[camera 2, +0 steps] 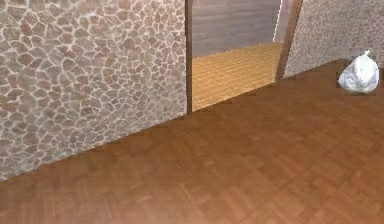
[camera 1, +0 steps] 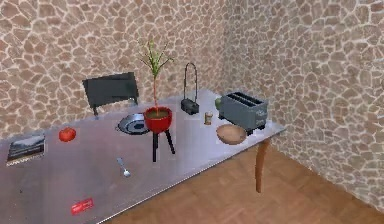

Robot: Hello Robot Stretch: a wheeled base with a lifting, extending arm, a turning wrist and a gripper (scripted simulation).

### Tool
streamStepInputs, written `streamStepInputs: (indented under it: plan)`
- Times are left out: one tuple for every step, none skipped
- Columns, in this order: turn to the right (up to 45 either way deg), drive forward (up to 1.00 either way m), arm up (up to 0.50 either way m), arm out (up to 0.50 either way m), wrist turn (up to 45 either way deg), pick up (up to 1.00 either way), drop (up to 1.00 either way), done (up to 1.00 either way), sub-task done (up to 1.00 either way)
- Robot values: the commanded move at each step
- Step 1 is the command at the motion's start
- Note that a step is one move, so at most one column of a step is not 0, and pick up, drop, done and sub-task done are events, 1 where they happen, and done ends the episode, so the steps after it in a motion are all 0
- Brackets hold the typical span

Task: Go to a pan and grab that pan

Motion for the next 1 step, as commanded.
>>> streamStepInputs:
  plan:
    - [0.0, 0.5, 0.0, 0.0, 0.0, 0.0, 0.0, 0.0, 0.0]
